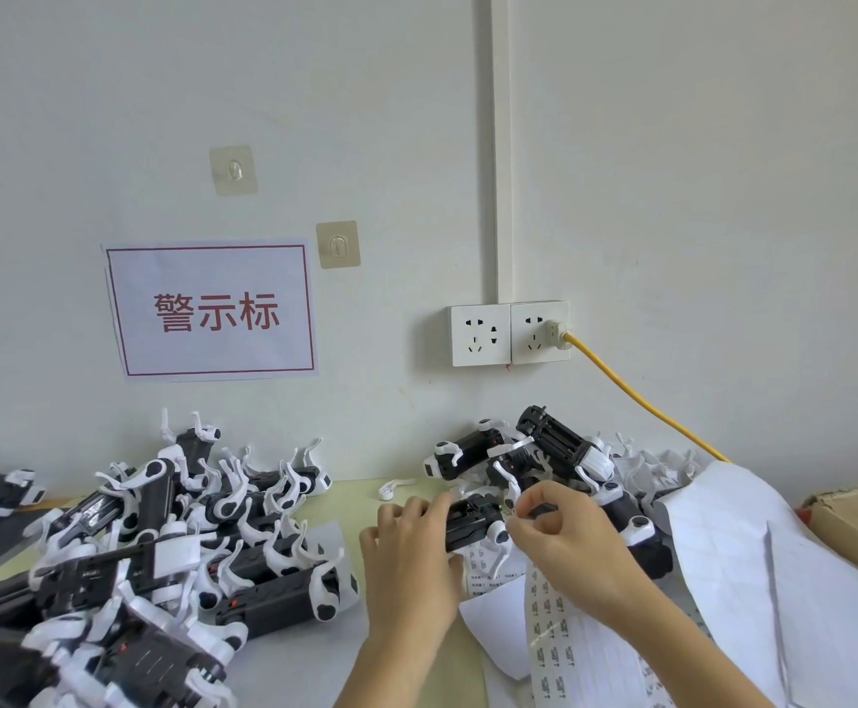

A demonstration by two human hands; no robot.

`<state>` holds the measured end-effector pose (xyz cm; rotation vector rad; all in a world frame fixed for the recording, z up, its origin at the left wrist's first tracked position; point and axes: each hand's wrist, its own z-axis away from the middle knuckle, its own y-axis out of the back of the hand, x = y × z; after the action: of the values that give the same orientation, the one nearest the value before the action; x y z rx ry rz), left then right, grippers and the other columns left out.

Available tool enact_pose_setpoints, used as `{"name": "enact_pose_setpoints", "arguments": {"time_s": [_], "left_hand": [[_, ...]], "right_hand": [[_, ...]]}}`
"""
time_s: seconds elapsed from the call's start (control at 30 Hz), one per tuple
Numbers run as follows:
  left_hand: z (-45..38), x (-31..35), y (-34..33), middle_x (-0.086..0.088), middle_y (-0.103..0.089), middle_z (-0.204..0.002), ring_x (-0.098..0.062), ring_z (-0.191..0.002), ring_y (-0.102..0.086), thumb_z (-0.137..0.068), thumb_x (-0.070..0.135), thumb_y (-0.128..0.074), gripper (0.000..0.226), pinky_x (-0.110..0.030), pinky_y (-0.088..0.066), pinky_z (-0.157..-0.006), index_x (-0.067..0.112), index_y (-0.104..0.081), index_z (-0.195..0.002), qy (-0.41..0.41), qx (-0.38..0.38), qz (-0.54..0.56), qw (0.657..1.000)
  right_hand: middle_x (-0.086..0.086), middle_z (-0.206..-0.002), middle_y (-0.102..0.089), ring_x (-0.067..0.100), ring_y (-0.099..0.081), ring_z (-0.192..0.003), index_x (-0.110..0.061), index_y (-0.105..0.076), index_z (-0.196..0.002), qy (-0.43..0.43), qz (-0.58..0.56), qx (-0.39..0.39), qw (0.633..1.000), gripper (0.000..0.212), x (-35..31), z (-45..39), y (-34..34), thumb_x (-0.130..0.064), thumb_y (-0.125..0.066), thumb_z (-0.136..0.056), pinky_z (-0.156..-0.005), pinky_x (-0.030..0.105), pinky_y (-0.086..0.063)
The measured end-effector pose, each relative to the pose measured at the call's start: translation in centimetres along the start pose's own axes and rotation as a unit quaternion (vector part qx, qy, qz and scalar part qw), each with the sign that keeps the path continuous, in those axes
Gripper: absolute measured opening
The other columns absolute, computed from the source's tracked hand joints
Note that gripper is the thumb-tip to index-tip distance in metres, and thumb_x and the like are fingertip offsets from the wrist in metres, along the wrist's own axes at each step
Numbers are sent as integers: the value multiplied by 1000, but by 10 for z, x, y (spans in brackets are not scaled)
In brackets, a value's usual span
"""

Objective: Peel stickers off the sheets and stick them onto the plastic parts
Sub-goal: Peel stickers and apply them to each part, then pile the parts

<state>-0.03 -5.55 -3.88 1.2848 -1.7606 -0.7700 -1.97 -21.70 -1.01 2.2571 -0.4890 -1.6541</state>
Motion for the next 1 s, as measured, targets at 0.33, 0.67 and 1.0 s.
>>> {"name": "enact_pose_setpoints", "arguments": {"time_s": [0.33, 0.67, 1.0], "left_hand": [[-1, 13, 14, 6, -58, -110, -17, -95, -62, -87, 37, -67, 44, -34, -48, -72, 25, -46, -124, 161, 101, 310, 931], [0, 20, 15, -5, -66, -76, -13, -47, -53, -86, 6, -68, 41, -20, -38, -41, 31, -50, -113, 190, -40, 593, 781], [1, 23, 5, -5, -74, -94, -6, -64, -67, -80, 1, -75, 65, -17, -51, -55, 46, -61, -124, 98, -62, 603, 790]], "right_hand": [[2, -51, -45, 16, -33, -46, -17, -60, -94, 59, -19, -9, 998, 7, -3, 1, -3, -20, -57, -99, -49, 28, -31], [-5, -46, -42, 11, -30, -45, -16, -63, -86, 94, -5, 9, 996, 12, -2, -1, -2, -15, -60, -98, -46, 20, -29], [-6, -45, -42, 9, -37, -49, -27, -63, -76, 77, 102, 22, 992, 21, 4, -5, -1, -19, -63, -96, -56, 34, -41]]}}
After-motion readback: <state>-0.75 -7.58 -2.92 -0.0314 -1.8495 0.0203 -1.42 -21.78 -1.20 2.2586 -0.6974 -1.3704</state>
